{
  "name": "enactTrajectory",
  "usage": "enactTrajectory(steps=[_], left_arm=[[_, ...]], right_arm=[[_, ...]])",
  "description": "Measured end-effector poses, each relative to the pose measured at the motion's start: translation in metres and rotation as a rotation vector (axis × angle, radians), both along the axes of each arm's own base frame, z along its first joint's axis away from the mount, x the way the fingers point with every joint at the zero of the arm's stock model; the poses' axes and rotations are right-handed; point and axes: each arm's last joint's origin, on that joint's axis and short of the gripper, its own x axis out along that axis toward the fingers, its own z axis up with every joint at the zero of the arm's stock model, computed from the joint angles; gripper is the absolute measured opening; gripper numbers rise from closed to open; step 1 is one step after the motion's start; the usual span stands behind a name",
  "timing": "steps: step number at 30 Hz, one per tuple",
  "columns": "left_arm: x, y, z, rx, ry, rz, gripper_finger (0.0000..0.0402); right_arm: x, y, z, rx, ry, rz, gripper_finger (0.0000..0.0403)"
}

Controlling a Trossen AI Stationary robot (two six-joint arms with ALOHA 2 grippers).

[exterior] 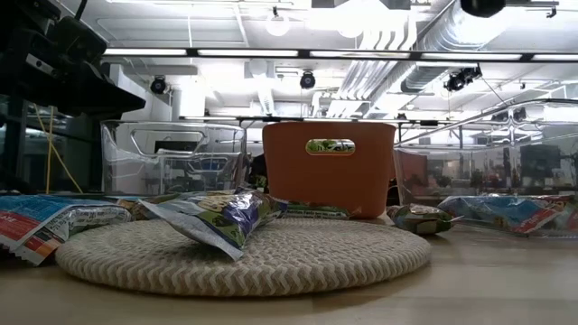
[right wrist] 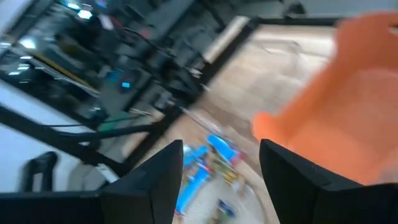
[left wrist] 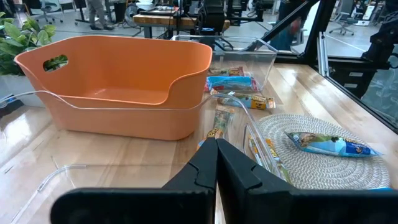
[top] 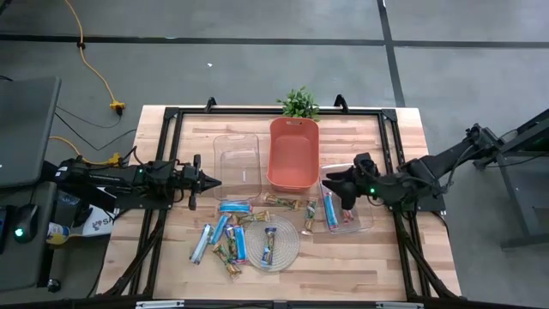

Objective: Pick and place Granola Bars by type
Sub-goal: Put the yellow granola bar into the orange bin

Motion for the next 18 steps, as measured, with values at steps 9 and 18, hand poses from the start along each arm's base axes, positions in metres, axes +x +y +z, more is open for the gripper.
enactTrajectory(steps=[9,18], left_arm=[[0.0,0.0,0.0,0.0,0.0,0.0,0.0001],[0.0,0.0,0.0,0.0,0.0,0.0,0.0001]], right_arm=[[0.005,0.003,0.02,-0.148,-0.144,0.062,0.0195],[0.016,0.009,0.014,-0.274,-0.111,0.13,0.0197]])
